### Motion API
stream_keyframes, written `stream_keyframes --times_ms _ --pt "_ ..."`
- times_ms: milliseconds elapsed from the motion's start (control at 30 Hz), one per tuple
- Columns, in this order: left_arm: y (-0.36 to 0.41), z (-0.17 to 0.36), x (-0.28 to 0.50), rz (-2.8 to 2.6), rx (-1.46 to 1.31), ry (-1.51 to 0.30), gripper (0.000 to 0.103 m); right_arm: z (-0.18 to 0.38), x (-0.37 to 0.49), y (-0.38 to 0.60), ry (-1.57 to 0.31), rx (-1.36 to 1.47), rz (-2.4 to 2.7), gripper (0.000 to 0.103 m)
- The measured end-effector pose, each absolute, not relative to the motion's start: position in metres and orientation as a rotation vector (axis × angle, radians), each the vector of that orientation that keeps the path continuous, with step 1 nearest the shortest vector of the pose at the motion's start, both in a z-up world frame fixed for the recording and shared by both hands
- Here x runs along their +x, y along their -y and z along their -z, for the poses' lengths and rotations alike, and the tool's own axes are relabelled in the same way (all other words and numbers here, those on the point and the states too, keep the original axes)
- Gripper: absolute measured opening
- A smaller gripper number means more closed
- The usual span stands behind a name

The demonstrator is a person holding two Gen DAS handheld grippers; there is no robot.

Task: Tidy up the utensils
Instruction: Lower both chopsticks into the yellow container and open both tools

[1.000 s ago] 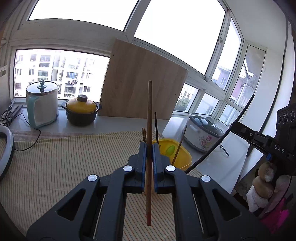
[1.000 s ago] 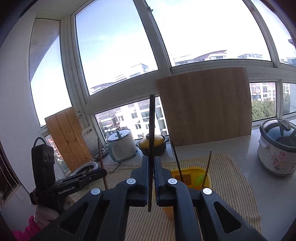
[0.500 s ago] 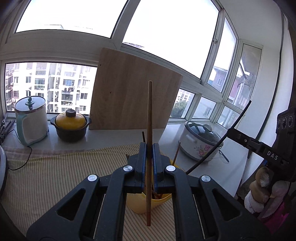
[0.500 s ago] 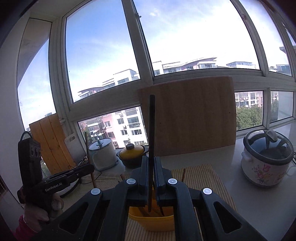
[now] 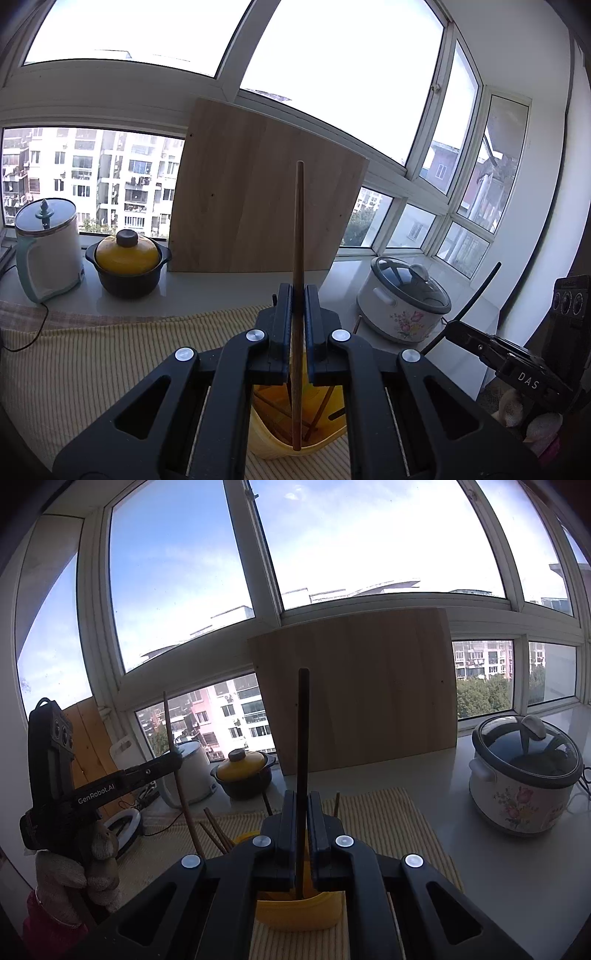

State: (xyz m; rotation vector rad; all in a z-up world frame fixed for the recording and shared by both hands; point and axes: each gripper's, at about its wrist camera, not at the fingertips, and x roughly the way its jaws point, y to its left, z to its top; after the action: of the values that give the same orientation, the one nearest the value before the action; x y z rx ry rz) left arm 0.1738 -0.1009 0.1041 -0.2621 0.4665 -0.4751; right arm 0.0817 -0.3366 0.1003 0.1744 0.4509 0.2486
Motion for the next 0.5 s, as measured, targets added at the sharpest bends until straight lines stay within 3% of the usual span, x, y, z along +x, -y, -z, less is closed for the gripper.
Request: stream_keyframes --times_ms 500 --pt "0.129 -0.070 0.199 0.401 -0.208 -0.501 0.004 -0.082 0.086 0.331 -0.509 0.170 -0.278 0.003"
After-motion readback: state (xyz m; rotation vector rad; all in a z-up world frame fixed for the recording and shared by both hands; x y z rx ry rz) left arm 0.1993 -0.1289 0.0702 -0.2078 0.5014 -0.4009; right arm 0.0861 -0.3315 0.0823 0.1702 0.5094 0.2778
